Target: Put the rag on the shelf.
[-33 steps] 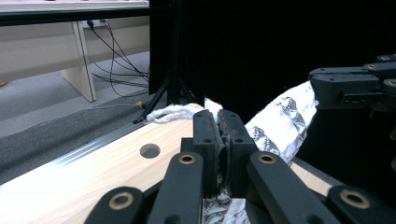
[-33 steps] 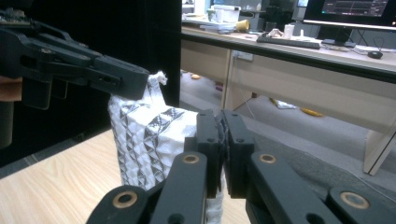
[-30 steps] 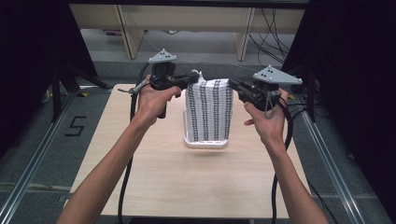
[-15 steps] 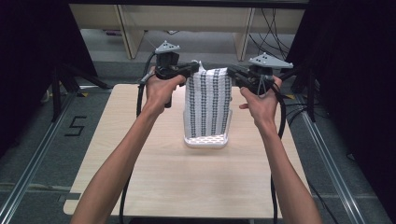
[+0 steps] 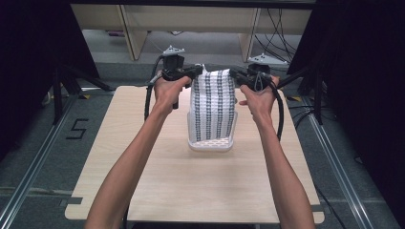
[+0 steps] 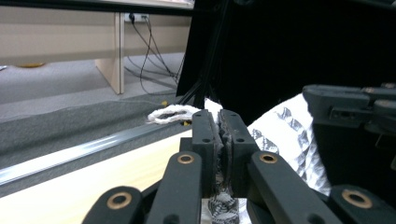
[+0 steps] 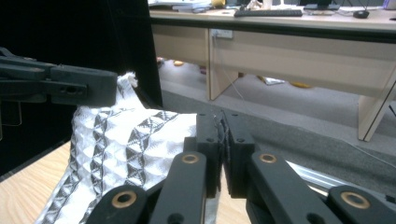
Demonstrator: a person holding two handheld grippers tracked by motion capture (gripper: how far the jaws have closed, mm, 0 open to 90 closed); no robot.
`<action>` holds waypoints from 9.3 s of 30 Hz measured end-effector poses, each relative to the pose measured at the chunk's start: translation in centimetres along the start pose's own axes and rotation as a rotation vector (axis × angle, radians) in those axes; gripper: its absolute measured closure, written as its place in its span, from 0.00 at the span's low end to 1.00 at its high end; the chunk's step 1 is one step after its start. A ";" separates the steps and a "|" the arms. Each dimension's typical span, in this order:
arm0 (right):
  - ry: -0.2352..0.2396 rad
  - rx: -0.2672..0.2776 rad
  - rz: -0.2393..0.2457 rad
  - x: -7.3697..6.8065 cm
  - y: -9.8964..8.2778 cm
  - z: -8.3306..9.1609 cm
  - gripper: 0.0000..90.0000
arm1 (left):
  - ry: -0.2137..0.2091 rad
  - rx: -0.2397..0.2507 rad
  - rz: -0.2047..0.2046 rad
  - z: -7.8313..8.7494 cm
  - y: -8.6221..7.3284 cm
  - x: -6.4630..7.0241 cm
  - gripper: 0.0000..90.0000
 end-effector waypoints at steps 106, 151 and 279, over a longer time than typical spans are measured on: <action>-0.021 -0.228 -0.029 1.1 -3.9 -0.1 0.49 | -0.018 -0.184 0.005 2.9 -6.2 -2.4 0.40; 0.089 -0.165 0.033 -2.7 -4.5 5.9 0.32 | -0.105 -0.174 0.001 9.3 -9.9 0.7 0.24; 0.229 -0.362 0.119 -7.5 -24.2 14.2 0.27 | -0.194 -0.329 -0.153 16.2 -28.9 6.1 0.22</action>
Point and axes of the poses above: each handheld gripper's, and its own axes: z roughly backward along the jaws, y roughly out of its top, x roughly to its right, the point moved 2 cm from there along -z, roughly forward along the jaws, and after that the axes turned 5 degrees about -y, right-handed, at the moved point
